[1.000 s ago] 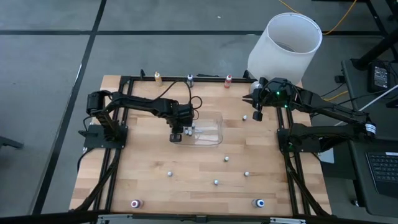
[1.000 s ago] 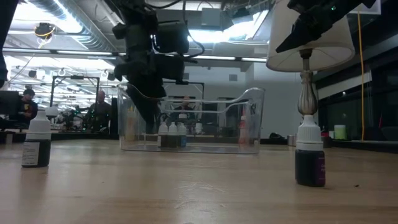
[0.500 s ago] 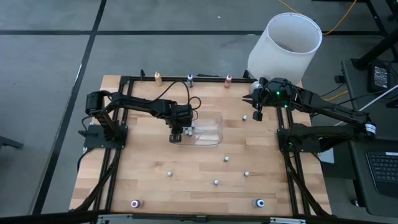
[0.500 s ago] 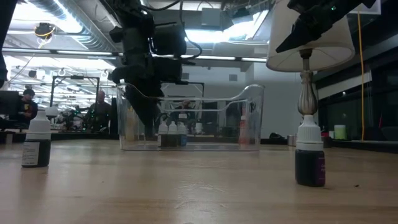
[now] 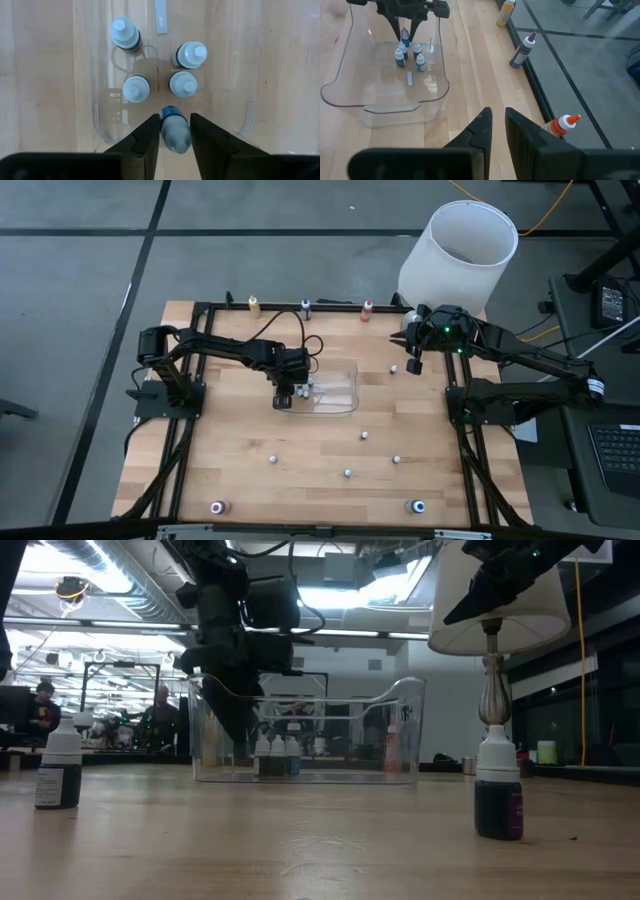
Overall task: Pick & Place food coloring
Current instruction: Put the blue food coloring bottle into the transparent bin, then put the black food coloring bottle into the transparent bin
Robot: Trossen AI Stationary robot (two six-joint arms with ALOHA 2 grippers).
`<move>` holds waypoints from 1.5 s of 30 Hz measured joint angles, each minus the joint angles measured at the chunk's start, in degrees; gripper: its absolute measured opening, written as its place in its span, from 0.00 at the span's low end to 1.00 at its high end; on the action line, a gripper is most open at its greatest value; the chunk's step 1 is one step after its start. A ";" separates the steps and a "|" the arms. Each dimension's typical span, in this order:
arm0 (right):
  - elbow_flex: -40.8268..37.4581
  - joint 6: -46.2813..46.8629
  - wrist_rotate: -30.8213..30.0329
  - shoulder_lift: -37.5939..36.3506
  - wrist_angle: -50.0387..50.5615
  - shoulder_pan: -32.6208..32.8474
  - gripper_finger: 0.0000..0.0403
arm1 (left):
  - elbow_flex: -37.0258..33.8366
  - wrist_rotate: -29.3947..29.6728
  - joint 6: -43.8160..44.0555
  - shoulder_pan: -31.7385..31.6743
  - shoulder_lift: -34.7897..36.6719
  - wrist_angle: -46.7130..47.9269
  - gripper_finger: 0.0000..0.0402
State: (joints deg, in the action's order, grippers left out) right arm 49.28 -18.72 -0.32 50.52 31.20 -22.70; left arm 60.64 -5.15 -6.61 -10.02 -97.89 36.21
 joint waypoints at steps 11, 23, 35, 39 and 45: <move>0.00 0.00 -0.01 0.00 0.00 0.00 0.14 | -0.04 -0.02 0.00 0.00 -0.09 0.00 0.26; 0.00 0.00 -0.01 0.00 -0.01 0.00 0.14 | 1.02 -0.10 -0.04 -0.02 -0.33 0.42 0.27; 0.00 0.00 -0.02 0.00 -0.01 0.00 0.14 | 10.28 0.92 -2.80 0.45 0.11 10.74 0.26; 0.00 0.00 -0.02 0.00 0.00 0.00 0.14 | 16.31 1.06 -3.54 1.21 2.23 14.90 0.25; 0.00 0.00 -0.02 0.00 0.15 -0.02 0.14 | 24.76 1.87 -1.05 3.61 8.47 20.73 0.23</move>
State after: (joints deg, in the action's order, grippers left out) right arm 49.28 -18.72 -0.34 50.52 31.35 -22.72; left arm 85.40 -3.28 -7.66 -6.41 -89.42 56.94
